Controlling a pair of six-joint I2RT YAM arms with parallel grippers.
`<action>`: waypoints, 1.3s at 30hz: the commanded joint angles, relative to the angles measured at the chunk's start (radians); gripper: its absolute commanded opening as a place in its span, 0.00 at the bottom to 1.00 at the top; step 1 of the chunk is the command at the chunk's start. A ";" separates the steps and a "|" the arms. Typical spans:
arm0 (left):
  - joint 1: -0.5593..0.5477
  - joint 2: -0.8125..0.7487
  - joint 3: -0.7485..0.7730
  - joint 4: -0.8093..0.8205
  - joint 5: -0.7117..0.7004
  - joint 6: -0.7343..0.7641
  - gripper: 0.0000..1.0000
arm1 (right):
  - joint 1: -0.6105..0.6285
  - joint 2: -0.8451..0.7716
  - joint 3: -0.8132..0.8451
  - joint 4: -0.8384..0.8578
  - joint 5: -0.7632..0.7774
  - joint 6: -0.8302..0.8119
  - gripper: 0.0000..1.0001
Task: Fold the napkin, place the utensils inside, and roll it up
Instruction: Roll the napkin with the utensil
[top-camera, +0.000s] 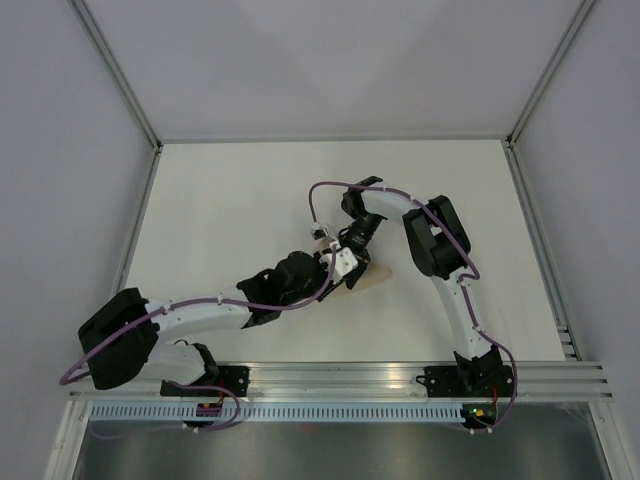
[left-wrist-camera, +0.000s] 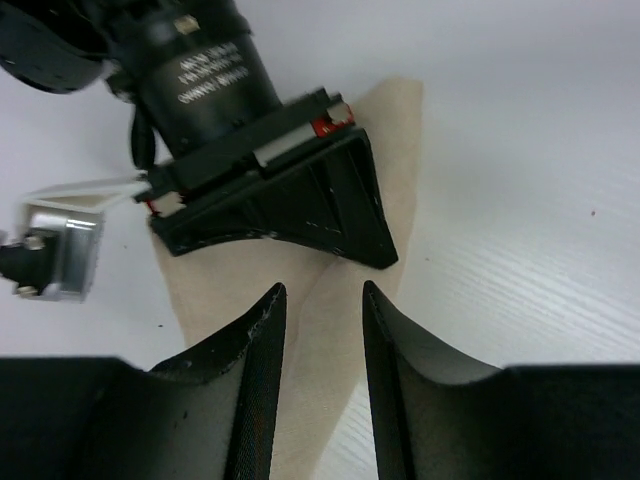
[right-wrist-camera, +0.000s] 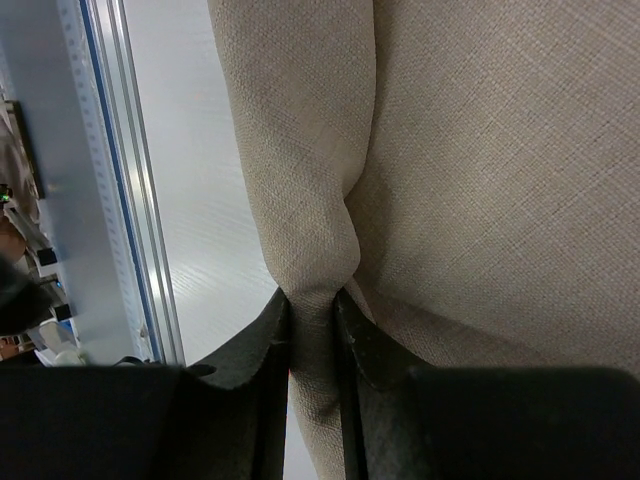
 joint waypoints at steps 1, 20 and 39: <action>-0.046 0.069 0.032 0.073 -0.069 0.126 0.42 | 0.003 0.074 0.002 0.133 0.102 -0.007 0.17; -0.113 0.355 0.144 -0.030 -0.071 0.249 0.60 | -0.002 0.092 0.007 0.142 0.117 0.017 0.18; -0.079 0.509 0.196 -0.116 -0.062 0.222 0.26 | -0.005 0.103 0.028 0.128 0.109 0.031 0.18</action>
